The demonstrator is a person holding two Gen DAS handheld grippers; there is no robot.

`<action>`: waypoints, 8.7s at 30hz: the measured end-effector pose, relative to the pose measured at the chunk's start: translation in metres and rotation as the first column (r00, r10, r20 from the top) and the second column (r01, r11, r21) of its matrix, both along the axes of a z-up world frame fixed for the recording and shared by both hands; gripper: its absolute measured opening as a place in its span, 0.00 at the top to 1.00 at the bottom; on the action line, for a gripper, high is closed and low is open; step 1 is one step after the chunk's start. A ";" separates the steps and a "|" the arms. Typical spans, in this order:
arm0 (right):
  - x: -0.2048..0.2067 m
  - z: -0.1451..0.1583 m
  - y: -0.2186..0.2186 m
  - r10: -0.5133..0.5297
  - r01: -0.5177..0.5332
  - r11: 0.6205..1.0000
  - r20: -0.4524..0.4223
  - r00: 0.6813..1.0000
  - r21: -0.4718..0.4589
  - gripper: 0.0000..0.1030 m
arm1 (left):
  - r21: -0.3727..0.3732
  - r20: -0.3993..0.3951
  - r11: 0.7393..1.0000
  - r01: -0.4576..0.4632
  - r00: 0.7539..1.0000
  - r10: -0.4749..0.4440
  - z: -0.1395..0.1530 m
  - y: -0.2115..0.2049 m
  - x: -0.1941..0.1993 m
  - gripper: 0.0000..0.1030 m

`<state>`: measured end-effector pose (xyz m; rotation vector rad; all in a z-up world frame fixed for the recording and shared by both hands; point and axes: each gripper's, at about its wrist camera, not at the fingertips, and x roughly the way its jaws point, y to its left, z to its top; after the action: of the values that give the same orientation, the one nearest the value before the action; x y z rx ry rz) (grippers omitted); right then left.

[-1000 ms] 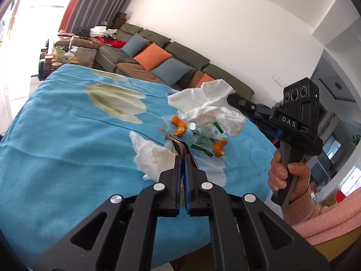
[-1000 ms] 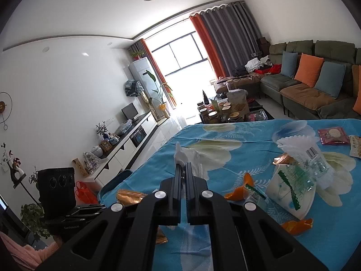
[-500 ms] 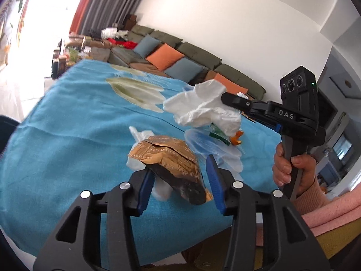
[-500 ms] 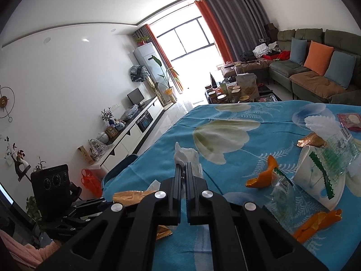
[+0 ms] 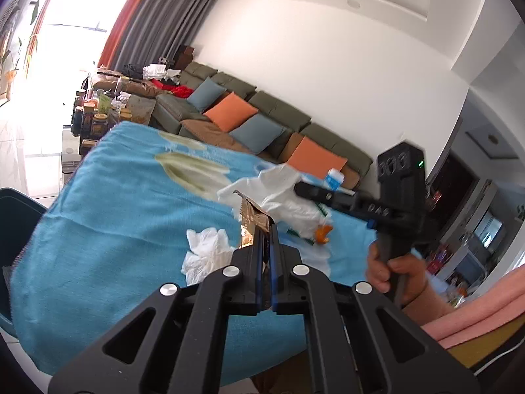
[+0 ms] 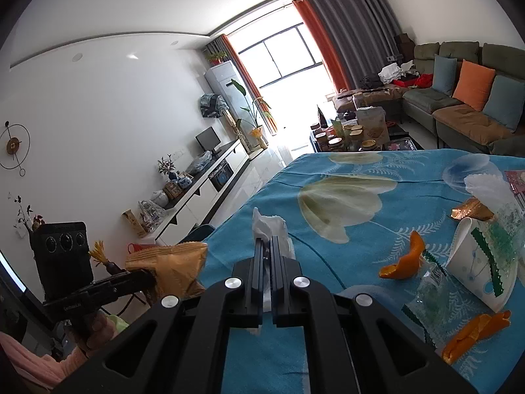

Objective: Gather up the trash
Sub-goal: 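Carry the gold bag and tissue to the teal bin and open both tools, then move both open tools back over the bedspread, then grasp the crumpled white tissue with the left tool while the right tool grasps the clear green-printed plastic bag, then carry the tissue and plastic bag to the teal bin and open both tools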

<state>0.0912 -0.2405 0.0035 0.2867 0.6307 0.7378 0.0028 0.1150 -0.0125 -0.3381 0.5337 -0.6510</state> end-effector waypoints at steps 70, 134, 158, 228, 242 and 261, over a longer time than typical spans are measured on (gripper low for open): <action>0.076 -0.024 0.286 0.325 -0.346 0.936 -0.217 0.920 -0.065 0.78 | 0.244 -0.185 0.746 -0.619 0.726 0.662 -0.063 0.202 0.057 0.63; 0.019 -0.033 -0.161 -0.435 0.433 0.900 -0.058 0.899 -0.047 0.62 | 0.331 -0.147 0.935 -0.130 0.971 0.187 -0.065 -0.036 0.040 0.81; 0.018 -0.025 -0.155 -0.474 0.472 0.881 -0.059 0.879 -0.045 0.35 | 0.286 -0.111 0.947 -0.149 0.976 0.187 -0.048 -0.025 0.027 0.84; 0.066 -0.003 0.228 0.383 -0.387 0.921 -0.077 0.921 -0.042 0.66 | 0.252 -0.070 0.755 -0.605 0.767 0.638 -0.032 0.162 -0.008 0.84; 0.076 -0.023 0.290 0.416 -0.430 0.896 -0.124 0.901 -0.112 0.66 | 0.277 -0.137 0.723 -0.633 0.719 0.682 -0.057 0.189 0.014 0.82; 0.090 -0.049 0.336 0.386 -0.429 0.888 -0.235 0.892 -0.169 0.46 | 0.310 -0.257 0.714 -0.627 0.668 0.698 -0.092 0.215 0.058 0.58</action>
<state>0.1814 0.0958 -0.0458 0.0190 0.9699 1.0458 0.0612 0.3300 -0.1047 -0.4371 0.7615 0.2017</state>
